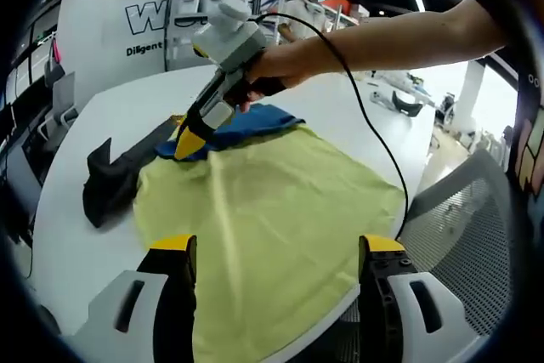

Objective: Fold the garment on the visible template until the final outline fits inside the template.

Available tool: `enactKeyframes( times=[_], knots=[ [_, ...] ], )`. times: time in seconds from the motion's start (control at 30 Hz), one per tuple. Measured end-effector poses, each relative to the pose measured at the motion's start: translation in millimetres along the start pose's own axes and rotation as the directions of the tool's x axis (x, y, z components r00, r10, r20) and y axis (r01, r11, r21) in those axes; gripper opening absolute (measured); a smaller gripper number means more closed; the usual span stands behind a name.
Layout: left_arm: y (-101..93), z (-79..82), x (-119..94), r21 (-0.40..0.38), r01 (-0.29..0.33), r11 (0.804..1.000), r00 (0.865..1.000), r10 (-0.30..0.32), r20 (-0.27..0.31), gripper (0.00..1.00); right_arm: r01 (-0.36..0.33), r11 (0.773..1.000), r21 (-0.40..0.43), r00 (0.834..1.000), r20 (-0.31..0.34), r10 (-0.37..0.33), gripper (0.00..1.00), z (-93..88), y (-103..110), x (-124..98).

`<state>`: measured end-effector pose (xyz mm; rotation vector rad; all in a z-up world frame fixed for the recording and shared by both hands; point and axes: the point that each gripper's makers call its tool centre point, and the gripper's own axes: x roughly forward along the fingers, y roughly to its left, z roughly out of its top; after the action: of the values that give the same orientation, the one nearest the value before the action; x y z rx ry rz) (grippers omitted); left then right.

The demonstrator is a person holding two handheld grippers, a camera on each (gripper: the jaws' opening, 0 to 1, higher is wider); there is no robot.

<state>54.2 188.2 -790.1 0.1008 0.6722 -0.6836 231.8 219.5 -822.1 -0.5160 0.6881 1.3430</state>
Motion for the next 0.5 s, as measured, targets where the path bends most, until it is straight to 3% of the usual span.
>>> enactKeyframes(
  times=[0.27, 0.4, 0.5],
  knots=[
    [-0.9, -1.5, -1.1, -0.002, 0.002, 1.000, 1.000, -0.002, -0.002, 0.72, 0.015, 0.997, -0.075, 0.998, -0.063, -0.020, 0.15, -10.5, 0.5, 5.2],
    [-0.2, -1.2, -1.1, -0.004, 0.001, 1.000, 1.000, -0.001, -0.001, 0.72, 0.025, 0.998, -0.055, 0.997, -0.071, -0.028, 0.12, -12.7, -2.8, 9.0],
    [0.1, -1.8, -1.0, -0.005, 0.000, 1.000, 1.000, 0.000, -0.005, 0.72, 0.045, 0.999, -0.016, 0.997, -0.068, -0.046, 0.03, -11.1, -5.4, 11.0]
  ],
)
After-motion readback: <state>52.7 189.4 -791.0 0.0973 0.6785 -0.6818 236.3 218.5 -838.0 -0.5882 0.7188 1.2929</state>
